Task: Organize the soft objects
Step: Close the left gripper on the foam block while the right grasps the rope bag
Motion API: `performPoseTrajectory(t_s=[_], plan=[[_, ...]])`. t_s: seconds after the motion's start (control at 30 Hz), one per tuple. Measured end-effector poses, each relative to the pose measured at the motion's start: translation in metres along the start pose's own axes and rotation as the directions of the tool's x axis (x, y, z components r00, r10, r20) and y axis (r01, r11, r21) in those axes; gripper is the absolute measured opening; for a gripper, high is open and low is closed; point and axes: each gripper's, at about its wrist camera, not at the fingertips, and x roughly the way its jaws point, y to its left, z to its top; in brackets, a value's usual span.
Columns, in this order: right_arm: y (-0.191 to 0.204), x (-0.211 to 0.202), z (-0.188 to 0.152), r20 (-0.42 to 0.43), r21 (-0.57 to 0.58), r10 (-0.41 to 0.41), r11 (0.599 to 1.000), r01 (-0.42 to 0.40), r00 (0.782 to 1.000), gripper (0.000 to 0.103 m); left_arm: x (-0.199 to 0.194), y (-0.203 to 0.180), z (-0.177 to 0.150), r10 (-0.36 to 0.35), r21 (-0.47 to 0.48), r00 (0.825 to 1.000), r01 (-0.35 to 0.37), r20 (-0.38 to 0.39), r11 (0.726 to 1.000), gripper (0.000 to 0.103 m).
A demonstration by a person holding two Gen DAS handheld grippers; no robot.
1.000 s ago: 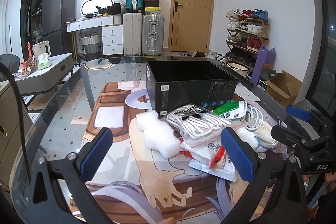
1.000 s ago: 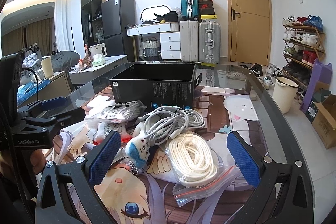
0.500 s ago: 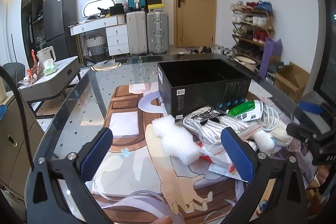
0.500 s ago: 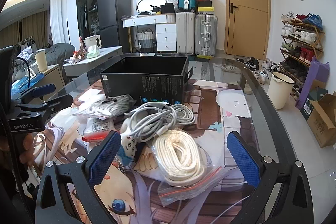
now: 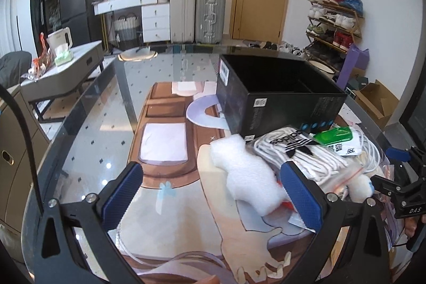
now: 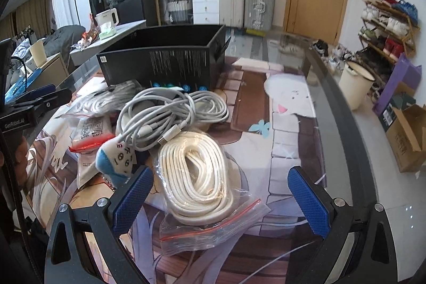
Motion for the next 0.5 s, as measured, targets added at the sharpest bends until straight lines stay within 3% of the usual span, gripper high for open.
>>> performPoseTrajectory(t_s=[0.33, 0.5], plan=[[0.007, 0.016, 0.006, -0.059, -0.048, 0.016, 0.999, -0.019, 0.998, 0.102, 0.022, -0.004, 0.005, -0.019, 0.017, 0.996, 0.02, -0.09, 1.0, 0.103], [0.007, 0.021, 0.006, -0.084, -0.052, 0.026, 0.998, -0.03, 0.996, 0.102, 0.031, -0.003, 0.006, -0.051, -0.002, 0.989, 0.051, -0.139, 0.999, 0.095]])
